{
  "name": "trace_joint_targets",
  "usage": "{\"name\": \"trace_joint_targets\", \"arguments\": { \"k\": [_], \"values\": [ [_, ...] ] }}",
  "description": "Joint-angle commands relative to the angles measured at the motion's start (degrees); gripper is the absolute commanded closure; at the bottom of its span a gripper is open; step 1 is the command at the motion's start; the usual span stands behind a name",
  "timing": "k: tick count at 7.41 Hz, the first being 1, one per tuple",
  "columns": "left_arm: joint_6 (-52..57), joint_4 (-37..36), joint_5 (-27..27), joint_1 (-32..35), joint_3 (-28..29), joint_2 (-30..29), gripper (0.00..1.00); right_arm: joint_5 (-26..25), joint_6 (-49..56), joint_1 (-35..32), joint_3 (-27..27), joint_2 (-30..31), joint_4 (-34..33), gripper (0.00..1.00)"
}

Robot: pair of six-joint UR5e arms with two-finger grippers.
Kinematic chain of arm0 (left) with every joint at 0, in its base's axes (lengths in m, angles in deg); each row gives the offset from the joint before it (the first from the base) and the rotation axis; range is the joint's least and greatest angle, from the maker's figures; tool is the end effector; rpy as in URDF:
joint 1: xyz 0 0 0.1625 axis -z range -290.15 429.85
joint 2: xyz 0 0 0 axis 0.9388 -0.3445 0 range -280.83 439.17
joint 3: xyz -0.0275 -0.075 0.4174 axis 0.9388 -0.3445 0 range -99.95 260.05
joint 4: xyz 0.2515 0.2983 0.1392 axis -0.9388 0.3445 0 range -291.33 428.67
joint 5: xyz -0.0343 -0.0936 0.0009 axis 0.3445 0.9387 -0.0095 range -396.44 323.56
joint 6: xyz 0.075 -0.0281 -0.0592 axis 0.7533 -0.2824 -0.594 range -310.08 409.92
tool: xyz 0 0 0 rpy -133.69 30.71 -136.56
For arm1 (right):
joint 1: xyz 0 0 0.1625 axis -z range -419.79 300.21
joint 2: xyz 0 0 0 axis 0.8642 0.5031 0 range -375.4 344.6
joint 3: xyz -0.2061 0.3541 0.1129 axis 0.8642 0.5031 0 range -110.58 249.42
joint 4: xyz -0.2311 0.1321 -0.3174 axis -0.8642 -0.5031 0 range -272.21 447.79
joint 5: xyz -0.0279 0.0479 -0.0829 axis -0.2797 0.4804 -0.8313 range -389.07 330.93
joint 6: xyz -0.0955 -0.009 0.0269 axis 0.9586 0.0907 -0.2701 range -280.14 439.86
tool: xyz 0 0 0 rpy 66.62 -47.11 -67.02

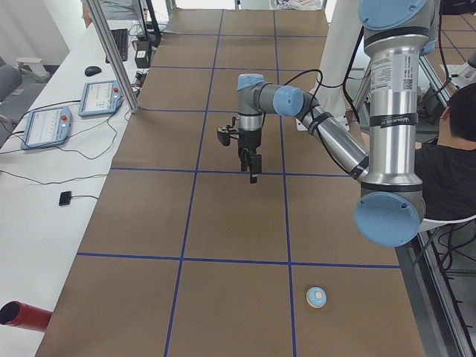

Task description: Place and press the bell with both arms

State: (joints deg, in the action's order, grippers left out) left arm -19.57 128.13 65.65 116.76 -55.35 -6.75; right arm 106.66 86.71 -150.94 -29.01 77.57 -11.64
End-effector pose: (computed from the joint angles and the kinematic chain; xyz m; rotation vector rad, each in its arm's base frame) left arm 0.1777 -0.3547 0.4045 -0.0716 0.2747 -0.4379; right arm 0.0711 -0.4618 0.6258 -0.0097 -0.8006 -0.0666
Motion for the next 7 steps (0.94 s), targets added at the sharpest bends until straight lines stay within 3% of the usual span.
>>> {"name": "trace_joint_targets", "arguments": {
  "k": [1,4,7],
  "values": [
    [-25.9,0.0,-4.7,-14.7,0.0,3.6,0.00,0.1,0.0,0.0,-0.3,-0.2,0.0,0.00],
    [-50.5,0.7,-7.9,-22.6,2.3,14.2,0.00,0.1,0.0,0.0,-2.1,0.4,0.0,0.00],
    [-66.8,2.5,-7.8,-25.0,9.4,17.3,0.00,0.0,-0.1,0.0,-3.3,0.1,0.0,0.00]
  ]
}}
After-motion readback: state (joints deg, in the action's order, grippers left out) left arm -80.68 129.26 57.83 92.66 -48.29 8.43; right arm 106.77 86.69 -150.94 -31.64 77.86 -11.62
